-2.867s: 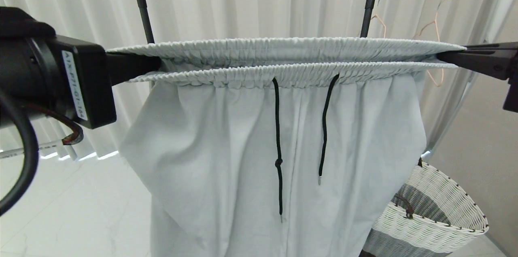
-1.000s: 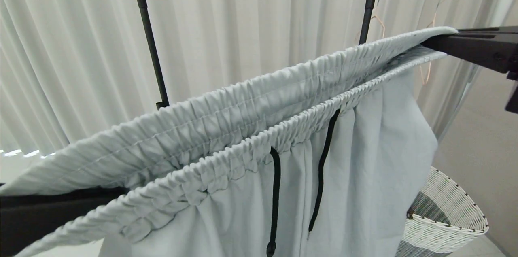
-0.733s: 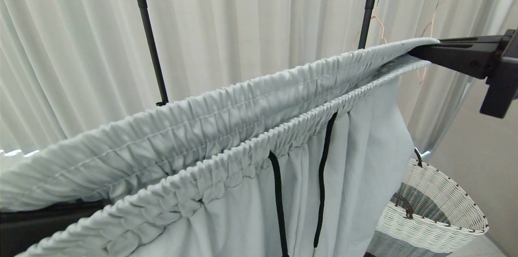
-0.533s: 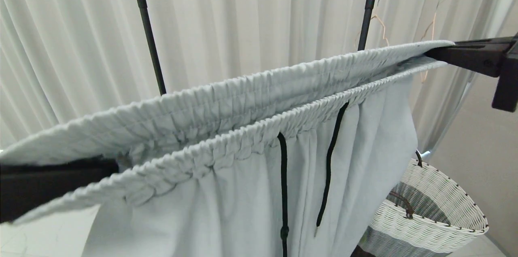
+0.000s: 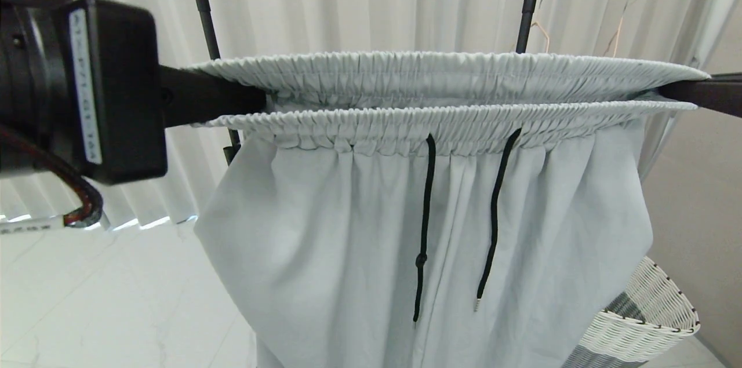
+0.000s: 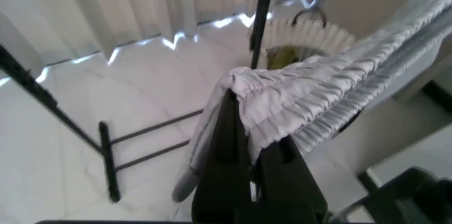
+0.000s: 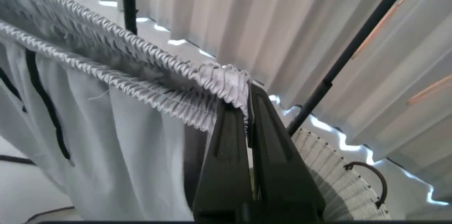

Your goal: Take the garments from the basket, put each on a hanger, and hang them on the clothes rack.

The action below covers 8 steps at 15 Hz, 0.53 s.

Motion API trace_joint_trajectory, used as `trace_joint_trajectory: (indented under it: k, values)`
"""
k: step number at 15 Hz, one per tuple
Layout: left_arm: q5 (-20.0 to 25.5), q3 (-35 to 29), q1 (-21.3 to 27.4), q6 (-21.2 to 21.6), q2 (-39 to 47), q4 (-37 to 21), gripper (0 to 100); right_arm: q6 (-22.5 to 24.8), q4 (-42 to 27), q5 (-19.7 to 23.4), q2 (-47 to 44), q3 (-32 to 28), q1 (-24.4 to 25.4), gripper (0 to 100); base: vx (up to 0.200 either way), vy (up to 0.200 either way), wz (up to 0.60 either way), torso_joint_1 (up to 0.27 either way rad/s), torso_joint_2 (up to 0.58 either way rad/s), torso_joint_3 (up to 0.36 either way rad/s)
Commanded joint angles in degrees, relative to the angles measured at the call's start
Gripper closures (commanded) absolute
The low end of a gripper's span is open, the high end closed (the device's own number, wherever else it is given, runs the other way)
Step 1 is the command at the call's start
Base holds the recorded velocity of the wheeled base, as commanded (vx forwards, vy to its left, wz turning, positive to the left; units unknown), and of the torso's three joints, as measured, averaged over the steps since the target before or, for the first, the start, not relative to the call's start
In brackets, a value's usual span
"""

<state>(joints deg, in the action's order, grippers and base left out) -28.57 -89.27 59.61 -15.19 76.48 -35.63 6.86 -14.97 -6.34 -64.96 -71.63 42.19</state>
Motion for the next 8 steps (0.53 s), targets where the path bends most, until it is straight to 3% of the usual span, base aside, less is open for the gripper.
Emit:
trace_joint_trajectory:
  k: [1,8]
  values:
    - [-0.1,-1.1,-0.1,0.0,1.5,0.4,100,0.0,-0.1,0.1,0.5,0.2,0.1,100,0.000,0.000,0.00,0.000,0.00,0.000]
    - [-0.2,-1.2,-0.1,0.3,1.6,0.4,100,0.0,-0.2,-0.1,0.5,0.3,-0.1,100,0.000,0.000,0.00,0.000,0.00,0.000]
